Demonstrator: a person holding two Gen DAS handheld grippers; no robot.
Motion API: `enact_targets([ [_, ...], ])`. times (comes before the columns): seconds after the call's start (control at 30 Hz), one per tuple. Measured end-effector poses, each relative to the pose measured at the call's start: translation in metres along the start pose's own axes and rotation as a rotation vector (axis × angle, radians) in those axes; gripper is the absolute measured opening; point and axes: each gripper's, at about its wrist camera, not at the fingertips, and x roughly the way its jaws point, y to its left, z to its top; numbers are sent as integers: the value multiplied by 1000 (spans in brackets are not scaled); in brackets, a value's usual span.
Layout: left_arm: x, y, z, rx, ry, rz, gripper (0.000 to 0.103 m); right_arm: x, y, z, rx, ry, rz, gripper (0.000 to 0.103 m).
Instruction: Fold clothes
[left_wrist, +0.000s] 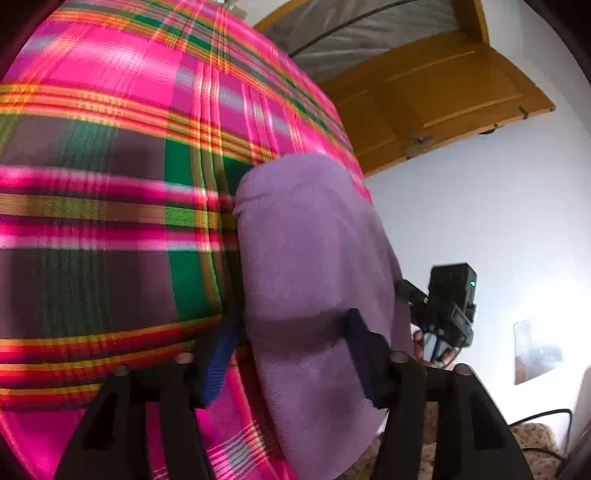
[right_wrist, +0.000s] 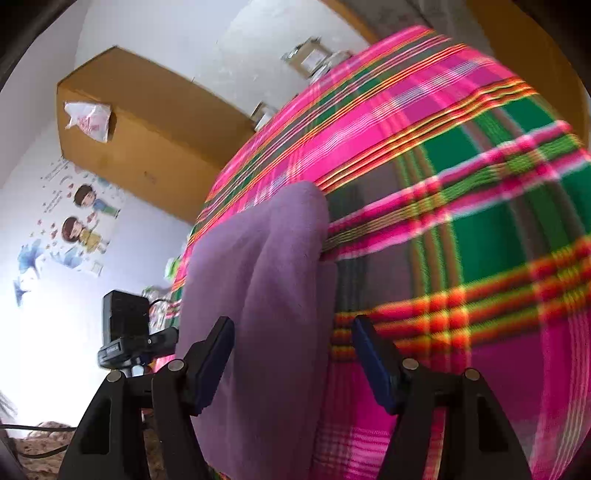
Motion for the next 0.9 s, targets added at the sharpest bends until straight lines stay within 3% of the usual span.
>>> enact_targets([
  [0.23,2,1,2,3,40,-23,64,27,12,25,-90,112,32,68],
  [0.53,-4,2,-2,-19,21,0,56,30,11,27,-104,128,40,63],
  [0.9,7,-9,-7,-2,3,31,48,28,26,15,-248,101,-95,54],
])
